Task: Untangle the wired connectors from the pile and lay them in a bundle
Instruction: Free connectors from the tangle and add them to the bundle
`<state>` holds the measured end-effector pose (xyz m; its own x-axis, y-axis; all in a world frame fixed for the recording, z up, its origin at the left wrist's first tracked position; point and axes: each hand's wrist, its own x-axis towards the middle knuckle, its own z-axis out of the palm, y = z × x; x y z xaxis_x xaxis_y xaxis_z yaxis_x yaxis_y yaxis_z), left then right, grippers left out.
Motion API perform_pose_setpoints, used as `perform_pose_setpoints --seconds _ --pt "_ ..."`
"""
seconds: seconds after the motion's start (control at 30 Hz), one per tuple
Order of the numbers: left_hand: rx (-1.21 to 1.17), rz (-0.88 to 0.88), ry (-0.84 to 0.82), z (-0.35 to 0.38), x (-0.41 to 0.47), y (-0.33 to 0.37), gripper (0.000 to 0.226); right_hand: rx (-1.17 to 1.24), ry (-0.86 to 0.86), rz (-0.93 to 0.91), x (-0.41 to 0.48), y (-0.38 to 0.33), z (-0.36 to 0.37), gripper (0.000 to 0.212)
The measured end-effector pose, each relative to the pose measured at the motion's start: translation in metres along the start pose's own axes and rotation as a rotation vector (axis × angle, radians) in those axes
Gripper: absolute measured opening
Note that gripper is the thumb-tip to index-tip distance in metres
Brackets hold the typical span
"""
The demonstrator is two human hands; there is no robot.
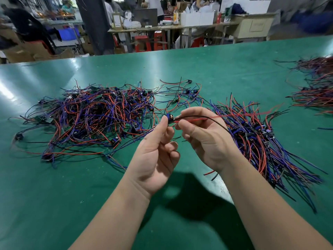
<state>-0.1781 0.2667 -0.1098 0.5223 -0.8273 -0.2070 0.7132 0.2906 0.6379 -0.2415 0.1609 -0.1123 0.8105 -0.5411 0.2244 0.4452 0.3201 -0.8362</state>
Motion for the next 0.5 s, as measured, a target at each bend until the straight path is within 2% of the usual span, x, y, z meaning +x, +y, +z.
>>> perform_pose_setpoints --seconds 0.07,0.2,0.27,0.37,0.43,0.5 --pt "0.059 0.086 -0.018 0.001 -0.002 -0.002 0.028 0.067 0.057 0.050 0.000 -0.003 0.002 0.011" --pt "0.250 0.216 -0.170 -0.001 -0.005 -0.002 0.022 0.256 0.080 0.118 0.001 -0.013 -0.001 0.007" --pt "0.333 0.191 -0.229 -0.006 -0.005 0.001 0.030 0.308 0.063 0.121 0.002 -0.016 -0.003 0.012" --pt "0.417 0.062 -0.302 -0.008 -0.006 0.009 0.037 0.280 0.034 0.138 0.002 -0.018 -0.008 0.016" --pt "0.458 0.009 -0.276 -0.006 -0.006 0.009 0.027 0.203 0.040 0.189 0.003 -0.018 -0.011 0.014" --pt "0.502 0.039 -0.179 -0.004 -0.005 0.006 0.012 0.079 0.055 0.234 0.003 -0.018 -0.014 0.012"
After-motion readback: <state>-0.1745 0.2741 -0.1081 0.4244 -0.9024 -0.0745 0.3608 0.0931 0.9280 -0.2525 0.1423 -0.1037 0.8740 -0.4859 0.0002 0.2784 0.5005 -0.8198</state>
